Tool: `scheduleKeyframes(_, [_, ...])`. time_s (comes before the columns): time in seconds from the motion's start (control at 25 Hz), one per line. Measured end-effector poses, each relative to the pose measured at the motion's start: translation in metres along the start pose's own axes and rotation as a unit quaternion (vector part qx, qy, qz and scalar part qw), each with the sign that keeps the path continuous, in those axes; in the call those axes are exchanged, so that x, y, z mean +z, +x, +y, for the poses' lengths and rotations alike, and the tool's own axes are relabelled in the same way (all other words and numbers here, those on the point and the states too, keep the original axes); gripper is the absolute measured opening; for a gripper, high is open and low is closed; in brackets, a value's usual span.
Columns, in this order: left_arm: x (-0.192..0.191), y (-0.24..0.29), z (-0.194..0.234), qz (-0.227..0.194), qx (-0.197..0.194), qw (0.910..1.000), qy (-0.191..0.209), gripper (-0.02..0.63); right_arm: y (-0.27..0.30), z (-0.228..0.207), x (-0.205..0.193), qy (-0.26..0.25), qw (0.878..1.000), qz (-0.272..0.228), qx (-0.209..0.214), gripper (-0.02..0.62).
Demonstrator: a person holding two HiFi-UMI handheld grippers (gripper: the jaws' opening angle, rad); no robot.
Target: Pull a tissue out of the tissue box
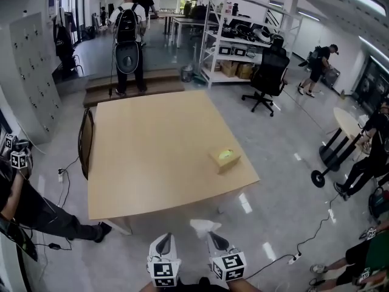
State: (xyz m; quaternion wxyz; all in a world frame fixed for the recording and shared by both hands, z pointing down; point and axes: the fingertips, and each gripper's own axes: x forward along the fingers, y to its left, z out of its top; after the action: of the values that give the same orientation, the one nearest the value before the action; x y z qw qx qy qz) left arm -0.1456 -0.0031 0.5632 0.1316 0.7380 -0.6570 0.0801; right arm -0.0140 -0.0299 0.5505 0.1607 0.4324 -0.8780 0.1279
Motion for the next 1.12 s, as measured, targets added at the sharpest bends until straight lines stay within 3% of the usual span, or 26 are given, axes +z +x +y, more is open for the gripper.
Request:
scheduleKeyframes(0.52, [-0.031,-0.057,-0.087,0.032,0.011,0.9993,0.015,0.018,-0.074,-0.009,-0.051,0.021,0.999,0.012,0.043,-0.005])
scheduleKeyframes(1.12, [-0.034,-0.089,-0.136,0.007,0.021,0.9995,0.023,0.018,-0.142,-0.023,-0.073,0.000,0.999,0.003,0.046,-0.005])
